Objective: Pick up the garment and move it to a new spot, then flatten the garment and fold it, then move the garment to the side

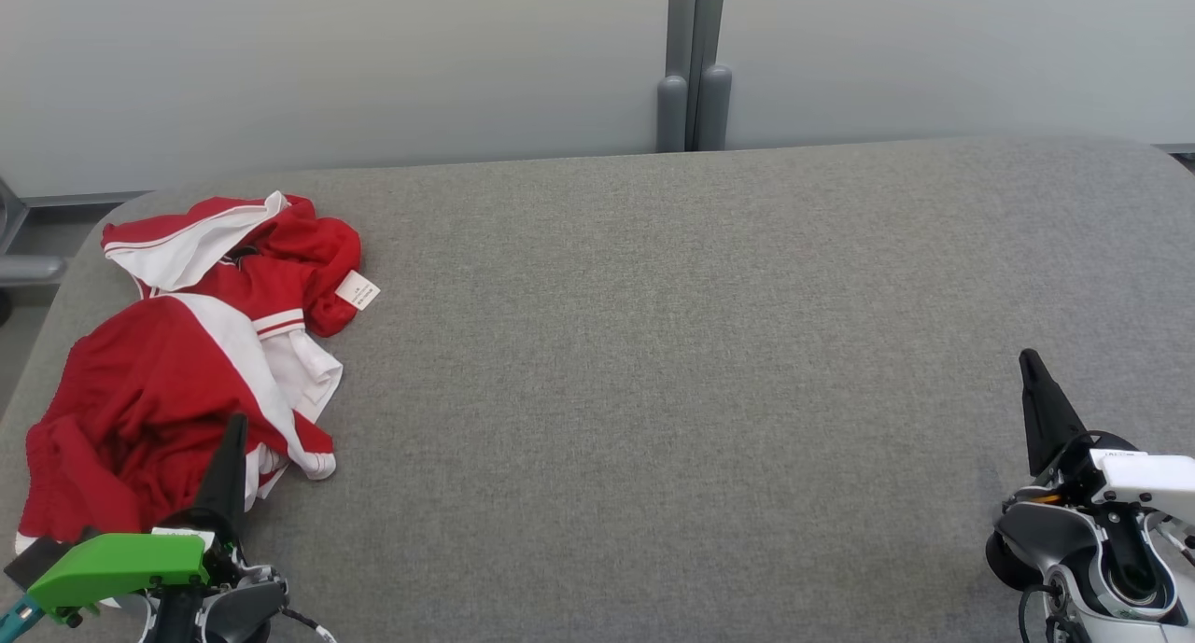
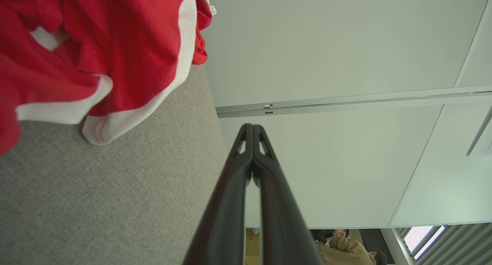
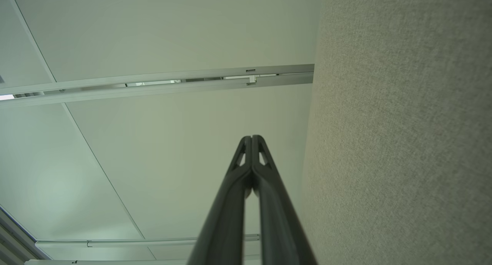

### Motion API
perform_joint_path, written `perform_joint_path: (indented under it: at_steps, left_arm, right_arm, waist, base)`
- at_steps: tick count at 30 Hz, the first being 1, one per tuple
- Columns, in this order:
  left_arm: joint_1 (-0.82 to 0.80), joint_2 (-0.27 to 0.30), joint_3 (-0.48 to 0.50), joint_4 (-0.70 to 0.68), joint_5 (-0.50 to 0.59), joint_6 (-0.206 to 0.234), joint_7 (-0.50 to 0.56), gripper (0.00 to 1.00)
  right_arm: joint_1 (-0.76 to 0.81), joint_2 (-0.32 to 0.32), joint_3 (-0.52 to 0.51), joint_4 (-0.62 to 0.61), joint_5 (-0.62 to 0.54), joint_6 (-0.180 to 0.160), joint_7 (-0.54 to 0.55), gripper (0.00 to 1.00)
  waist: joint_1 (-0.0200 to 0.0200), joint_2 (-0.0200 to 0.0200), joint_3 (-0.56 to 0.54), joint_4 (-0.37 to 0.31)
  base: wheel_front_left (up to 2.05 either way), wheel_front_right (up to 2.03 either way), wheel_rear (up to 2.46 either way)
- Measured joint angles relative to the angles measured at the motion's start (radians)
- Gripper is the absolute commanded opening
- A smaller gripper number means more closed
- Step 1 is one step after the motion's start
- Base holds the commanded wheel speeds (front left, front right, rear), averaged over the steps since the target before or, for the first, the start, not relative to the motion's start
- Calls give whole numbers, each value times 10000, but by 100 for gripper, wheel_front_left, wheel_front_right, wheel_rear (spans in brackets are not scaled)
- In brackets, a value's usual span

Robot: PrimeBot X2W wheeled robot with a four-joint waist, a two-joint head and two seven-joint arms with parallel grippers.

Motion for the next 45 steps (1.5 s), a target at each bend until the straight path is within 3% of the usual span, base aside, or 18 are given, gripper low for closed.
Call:
perform_joint_path:
  at_steps: [45]
  left_arm:
    - [0,0,0,0,0,0,0,0]
  right_arm:
    - [0,2,-4,0,0,0,0,0]
  waist:
    - [0,0,0,0]
  base:
    - [0,0,0]
